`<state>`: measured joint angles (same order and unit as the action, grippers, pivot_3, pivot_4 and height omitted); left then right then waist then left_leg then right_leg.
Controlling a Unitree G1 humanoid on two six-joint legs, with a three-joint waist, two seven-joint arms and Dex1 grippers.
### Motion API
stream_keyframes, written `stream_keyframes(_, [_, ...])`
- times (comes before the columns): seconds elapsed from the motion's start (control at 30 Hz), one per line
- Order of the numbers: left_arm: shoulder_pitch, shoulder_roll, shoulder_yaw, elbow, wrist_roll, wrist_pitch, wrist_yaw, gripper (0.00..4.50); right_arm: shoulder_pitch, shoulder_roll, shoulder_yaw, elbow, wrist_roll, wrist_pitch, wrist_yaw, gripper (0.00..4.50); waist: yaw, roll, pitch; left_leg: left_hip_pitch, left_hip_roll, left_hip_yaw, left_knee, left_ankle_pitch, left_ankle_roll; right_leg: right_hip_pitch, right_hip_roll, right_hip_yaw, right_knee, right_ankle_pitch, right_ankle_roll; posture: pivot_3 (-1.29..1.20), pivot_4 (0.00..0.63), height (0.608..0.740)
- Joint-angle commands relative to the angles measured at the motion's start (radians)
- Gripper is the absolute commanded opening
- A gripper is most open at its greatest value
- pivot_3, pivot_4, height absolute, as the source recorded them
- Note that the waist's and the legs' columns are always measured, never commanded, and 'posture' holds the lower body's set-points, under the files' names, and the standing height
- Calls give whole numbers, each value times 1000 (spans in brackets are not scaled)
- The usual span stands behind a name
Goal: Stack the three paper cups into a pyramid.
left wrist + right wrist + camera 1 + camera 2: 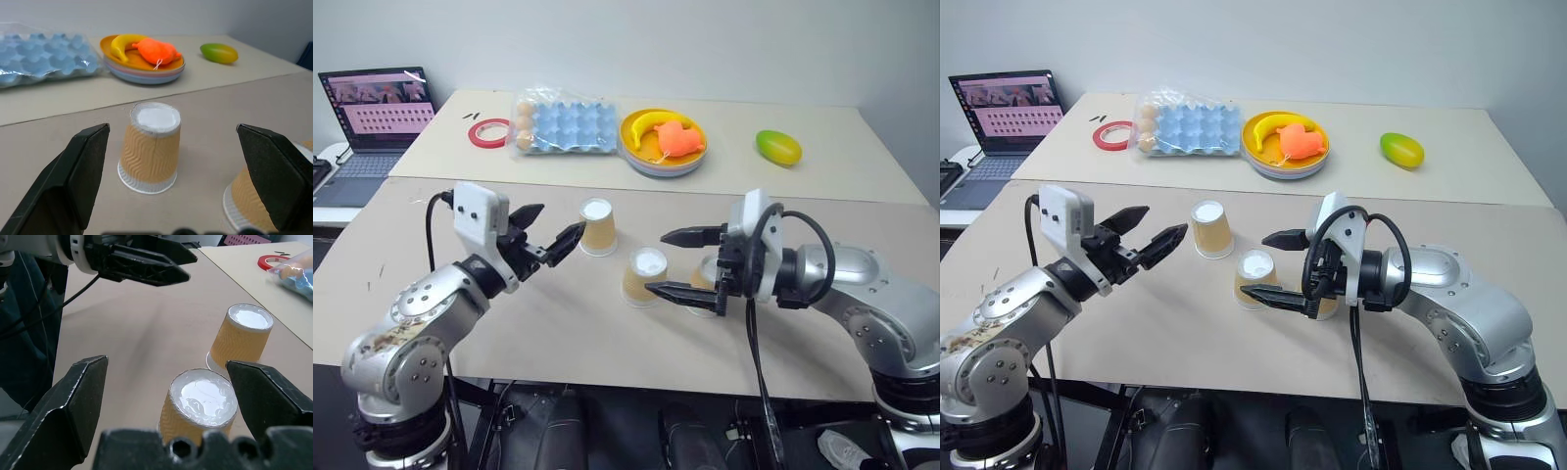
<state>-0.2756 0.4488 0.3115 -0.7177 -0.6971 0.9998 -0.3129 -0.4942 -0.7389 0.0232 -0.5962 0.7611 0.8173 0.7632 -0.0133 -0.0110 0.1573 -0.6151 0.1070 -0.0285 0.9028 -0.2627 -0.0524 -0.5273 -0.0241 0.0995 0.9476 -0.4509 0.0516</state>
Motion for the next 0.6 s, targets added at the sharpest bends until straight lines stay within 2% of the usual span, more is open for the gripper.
stream_keyframes(0.03, [-23, 12, -82, 46, 60, -84, -13, 4426, -16, 4, -31, -32, 21, -14, 0, 4500, 0, 0, 0, 0, 0, 0, 0, 0, 0, 0, 0, 0, 0, 0, 0, 0, 150, 645])
stream_keyframes(0.23, [-52, 14, -193, 200, 153, -201, -65, 4426, -4, -1, -50, -60, 33, -2, -30, 4500, -3, 0, 0, -1, 0, 0, 0, 0, 0, -1, 0, 0, 0, 0, 0, 0, 150, 645])
stream_keyframes(0.6, [-109, 8, -267, 373, 260, -311, -94, 4426, 37, -22, -94, -109, 68, 19, -87, 4500, -2, 0, 0, -1, 0, 0, -1, 0, 0, -1, 0, 0, 0, 0, 0, 0, 150, 645])
